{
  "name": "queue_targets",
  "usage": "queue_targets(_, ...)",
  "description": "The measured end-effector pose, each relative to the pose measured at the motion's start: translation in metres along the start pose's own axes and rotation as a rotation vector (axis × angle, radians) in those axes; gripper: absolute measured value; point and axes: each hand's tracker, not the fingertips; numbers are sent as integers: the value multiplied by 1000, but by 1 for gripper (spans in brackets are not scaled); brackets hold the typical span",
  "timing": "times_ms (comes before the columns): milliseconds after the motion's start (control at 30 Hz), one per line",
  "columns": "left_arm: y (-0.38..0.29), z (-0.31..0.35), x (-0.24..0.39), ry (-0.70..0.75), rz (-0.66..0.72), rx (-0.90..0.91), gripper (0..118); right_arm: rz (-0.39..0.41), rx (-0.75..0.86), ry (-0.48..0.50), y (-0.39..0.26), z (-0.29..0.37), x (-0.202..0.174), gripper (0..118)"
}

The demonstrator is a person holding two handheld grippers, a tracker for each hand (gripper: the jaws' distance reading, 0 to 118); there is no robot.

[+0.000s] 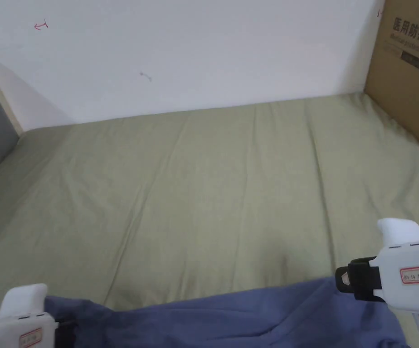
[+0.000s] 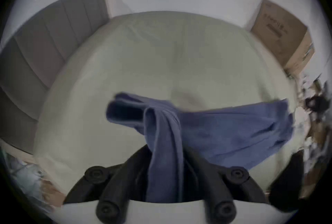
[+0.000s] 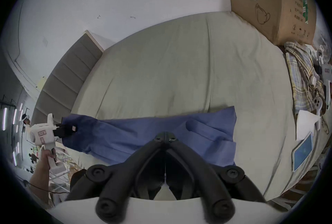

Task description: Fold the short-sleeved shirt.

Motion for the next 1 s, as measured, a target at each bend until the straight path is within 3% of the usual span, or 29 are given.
queue_targets(133, 14, -23, 81, -233, -29, -90, 1, -29, -6, -1, -6, 5, 10, 1)
queue_targets(200, 18, -41, 124, -325, -46, -127, 8, -34, -2, -7, -9, 10, 15, 1)
queue_targets(233, 17, -52, 143, -396, -10, -179, 16, -36, 0, -12, -9, 12, 16, 1)
queue_targets(300, 16, -69, 172, -470, 12, -255, 73, -39, 2, -17, -10, 16, 20, 1)
queue_targets(333, 16, -76, 179, -475, -11, -260, 94, -40, 3, -20, -10, 17, 22, 1)
queue_targets(400, 13, -79, 186, -545, 44, -256, 99, -42, 5, -25, -10, 19, 24, 1)
queue_targets(467, 15, -73, 179, -561, 97, -215, 111, -48, 7, -19, -11, 20, 26, 1)
queue_targets(533, 17, -64, 165, -548, 106, -196, 115, -54, 10, -1, -11, 20, 26, 1)
queue_targets(633, 17, -53, 143, -354, 42, -152, 112, -47, 7, 7, -11, 15, 25, 1)
queue_targets(700, 14, -52, 133, -369, 22, -156, 109, -47, 2, 15, -12, 11, 26, 1)
queue_targets(733, 11, -52, 129, -390, 27, -161, 101, -49, 0, 19, -12, 9, 27, 1)
queue_targets(800, 5, -61, 134, -394, 39, -188, 30, -57, -2, 27, -14, 6, 28, 1)
queue_targets(833, 2, -67, 140, -382, 29, -200, 3, -59, -3, 29, -16, 5, 29, 1)
queue_targets(1000, -14, -110, 177, -425, -35, -318, 3, -68, -12, 15, -18, 4, 36, 1)
